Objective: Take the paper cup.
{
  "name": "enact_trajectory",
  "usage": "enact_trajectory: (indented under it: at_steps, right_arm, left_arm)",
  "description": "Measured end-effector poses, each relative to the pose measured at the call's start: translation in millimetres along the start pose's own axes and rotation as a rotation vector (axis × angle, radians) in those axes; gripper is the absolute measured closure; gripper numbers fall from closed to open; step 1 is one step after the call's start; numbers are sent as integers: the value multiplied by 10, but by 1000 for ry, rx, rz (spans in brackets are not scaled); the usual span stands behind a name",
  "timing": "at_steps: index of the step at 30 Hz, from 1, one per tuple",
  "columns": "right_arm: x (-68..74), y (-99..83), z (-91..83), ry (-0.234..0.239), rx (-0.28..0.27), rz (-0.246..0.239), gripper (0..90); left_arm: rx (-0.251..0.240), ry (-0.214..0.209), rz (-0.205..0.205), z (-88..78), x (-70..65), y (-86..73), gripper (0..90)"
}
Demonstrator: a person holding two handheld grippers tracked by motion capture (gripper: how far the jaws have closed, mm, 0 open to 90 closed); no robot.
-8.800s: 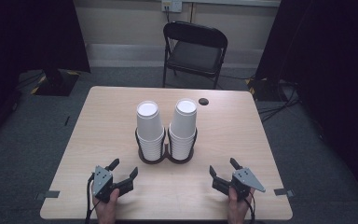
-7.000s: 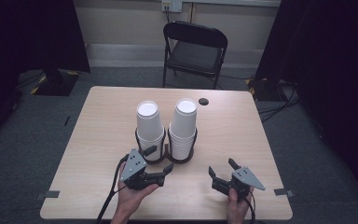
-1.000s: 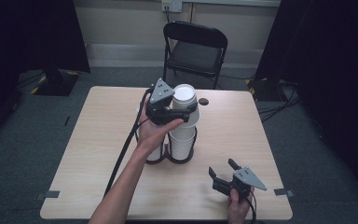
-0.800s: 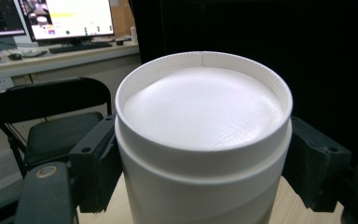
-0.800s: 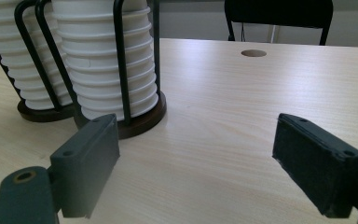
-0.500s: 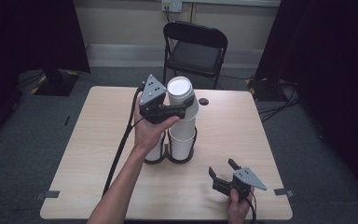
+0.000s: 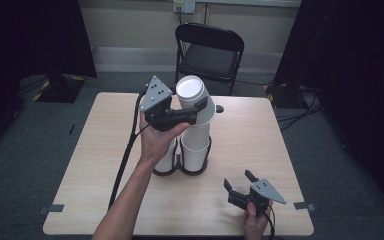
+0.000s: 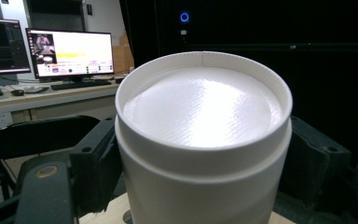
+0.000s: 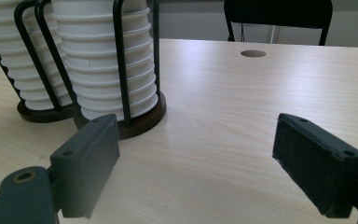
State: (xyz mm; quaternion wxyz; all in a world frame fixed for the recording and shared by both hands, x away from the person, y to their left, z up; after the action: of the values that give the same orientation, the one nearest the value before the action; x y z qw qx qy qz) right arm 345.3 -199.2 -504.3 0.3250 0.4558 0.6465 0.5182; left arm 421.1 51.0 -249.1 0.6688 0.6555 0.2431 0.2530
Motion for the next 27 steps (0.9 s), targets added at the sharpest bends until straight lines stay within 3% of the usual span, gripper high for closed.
enact_trajectory:
  at_steps: [6,27]
  right_arm:
    - [0,0,-1,-1,-1,0,141]
    - [2,0,3,-3,2,-2,141]
  left_arm:
    - [-45,4,4,-94,-36,92,221]
    - [-10,-48,13,-415,-209,-9,220]
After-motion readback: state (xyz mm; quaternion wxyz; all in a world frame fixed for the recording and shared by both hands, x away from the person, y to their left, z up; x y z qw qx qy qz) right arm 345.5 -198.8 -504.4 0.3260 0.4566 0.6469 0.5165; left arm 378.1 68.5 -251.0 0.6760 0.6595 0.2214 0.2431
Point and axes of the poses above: each handheld gripper's, and its own axes: z roughly forward along the jaws, y roughly out of its top, x roughly to its left, the point moved 4 cm from there along z, roughly forward along the jaws, and after that the axes turned 3 degrees about -y, right-handed, at the moved point
